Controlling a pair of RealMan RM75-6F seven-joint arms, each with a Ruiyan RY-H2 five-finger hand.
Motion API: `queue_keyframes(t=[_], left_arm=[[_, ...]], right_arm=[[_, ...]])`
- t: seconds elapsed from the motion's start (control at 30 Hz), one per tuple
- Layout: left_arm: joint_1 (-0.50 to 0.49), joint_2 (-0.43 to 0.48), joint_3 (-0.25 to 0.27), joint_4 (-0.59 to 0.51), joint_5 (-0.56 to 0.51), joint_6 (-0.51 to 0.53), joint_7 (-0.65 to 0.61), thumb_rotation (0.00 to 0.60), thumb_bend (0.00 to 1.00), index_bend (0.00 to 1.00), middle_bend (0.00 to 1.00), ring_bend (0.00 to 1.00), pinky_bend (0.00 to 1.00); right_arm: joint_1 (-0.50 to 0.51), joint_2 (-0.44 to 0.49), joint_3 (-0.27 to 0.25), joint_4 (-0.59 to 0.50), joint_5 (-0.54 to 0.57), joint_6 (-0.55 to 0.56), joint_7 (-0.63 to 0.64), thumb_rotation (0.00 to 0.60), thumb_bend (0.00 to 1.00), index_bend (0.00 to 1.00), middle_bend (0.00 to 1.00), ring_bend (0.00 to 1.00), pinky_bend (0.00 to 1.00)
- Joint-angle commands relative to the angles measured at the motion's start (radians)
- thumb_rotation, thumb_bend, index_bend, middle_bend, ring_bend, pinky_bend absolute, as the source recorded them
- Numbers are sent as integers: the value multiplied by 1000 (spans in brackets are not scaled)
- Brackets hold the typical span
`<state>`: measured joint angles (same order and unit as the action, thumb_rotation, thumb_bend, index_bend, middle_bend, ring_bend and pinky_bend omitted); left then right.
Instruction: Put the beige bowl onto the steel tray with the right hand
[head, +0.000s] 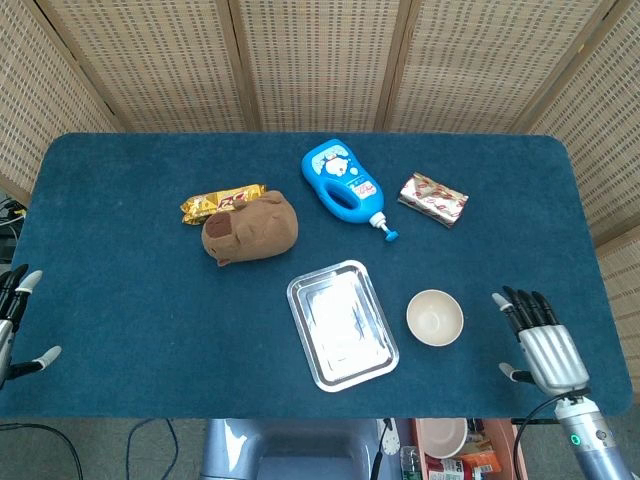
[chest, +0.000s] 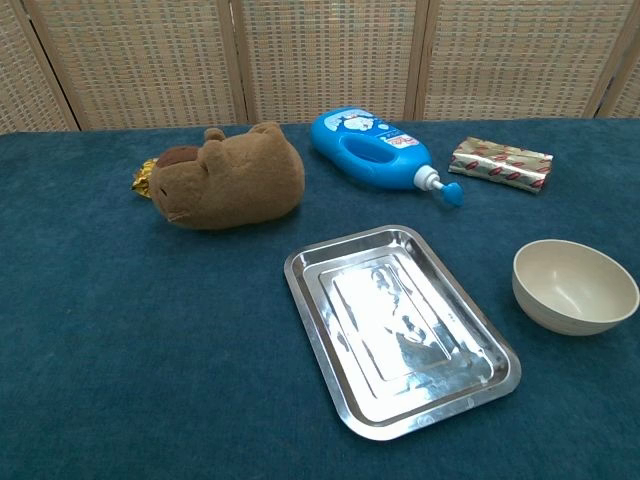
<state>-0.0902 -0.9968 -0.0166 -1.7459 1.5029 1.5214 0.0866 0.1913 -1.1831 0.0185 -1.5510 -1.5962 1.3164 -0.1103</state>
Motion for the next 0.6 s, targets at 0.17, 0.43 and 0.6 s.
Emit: queue_keyframes(t=[0.17, 0.43, 0.6], left_arm=[[-18, -24, -17, 6, -42, -40, 44, 600, 0, 0, 0, 0, 0], [-31, -38, -29, 21, -76, -72, 66, 600, 0, 0, 0, 0, 0], [-37, -41, -38, 27, -96, -85, 67, 600, 0, 0, 0, 0, 0]], right_arm=[[128, -121, -19, 133, -86, -133, 55, 600, 0, 273, 0, 0, 0], [169, -192, -21, 199, -66, -188, 63, 600, 165, 407, 0, 0, 0], [184, -224, -24, 236, -52, -209, 73, 600, 310, 465, 0, 0, 0]])
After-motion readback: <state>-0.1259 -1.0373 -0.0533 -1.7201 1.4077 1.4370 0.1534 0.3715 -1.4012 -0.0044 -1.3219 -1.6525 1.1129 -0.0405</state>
